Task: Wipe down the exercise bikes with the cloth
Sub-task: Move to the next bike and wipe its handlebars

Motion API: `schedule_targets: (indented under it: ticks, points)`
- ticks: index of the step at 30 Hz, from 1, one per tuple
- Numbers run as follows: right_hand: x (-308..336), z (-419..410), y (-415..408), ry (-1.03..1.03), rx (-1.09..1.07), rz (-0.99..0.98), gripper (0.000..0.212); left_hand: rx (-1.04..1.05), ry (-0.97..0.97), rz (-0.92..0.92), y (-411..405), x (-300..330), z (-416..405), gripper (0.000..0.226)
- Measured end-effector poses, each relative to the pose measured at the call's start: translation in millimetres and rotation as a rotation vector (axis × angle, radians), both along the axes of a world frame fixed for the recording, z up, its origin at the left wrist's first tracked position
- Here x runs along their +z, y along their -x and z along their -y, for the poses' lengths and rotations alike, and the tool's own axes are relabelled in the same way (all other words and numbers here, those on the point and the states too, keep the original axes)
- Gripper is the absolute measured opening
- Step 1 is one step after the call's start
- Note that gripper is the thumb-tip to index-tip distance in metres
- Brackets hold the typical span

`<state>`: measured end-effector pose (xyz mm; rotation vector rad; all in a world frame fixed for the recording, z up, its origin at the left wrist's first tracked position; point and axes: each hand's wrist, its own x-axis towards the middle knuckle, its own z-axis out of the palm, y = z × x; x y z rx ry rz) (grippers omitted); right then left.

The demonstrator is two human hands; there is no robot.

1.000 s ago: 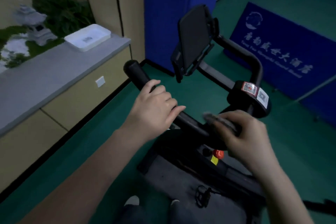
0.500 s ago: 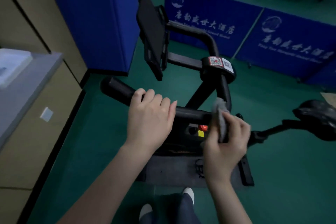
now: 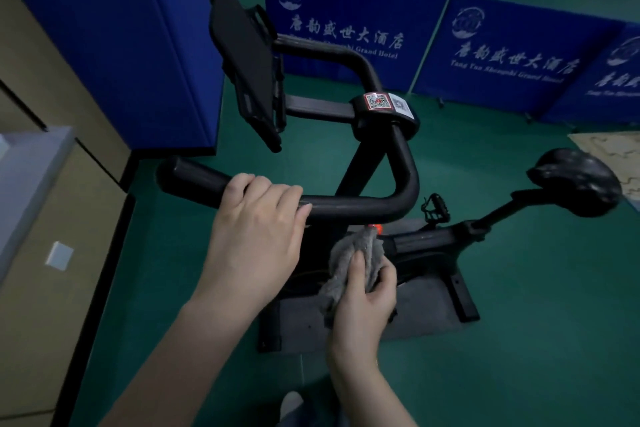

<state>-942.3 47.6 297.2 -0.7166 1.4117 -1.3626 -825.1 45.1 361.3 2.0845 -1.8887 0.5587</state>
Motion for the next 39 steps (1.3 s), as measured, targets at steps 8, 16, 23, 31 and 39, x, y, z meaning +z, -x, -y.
schedule_targets:
  ticks: [8, 16, 23, 31, 39]
  points:
    - [22, 6, -40, -0.095, 0.385, 0.347, 0.010, -0.060, -0.025, -0.023, -5, 7, -5, 0.039]
    - [15, 17, -2, -0.034, 0.099, 0.291, 0.006, -0.020, 0.036, -0.090, -1, 4, -4, 0.028]
    - [15, 16, 0, 0.080, 0.124, 0.020, 0.011, 0.053, 0.050, -0.012, 5, -1, 2, 0.031]
    - [13, 28, 20, 0.307, -0.072, -0.271, 0.007, -0.008, 0.121, -0.119, 25, -5, 17, 0.027]
    - [24, 53, 48, 0.615, -0.134, -0.687, 0.014, -0.041, 0.114, -0.181, 38, -21, 31, 0.028]
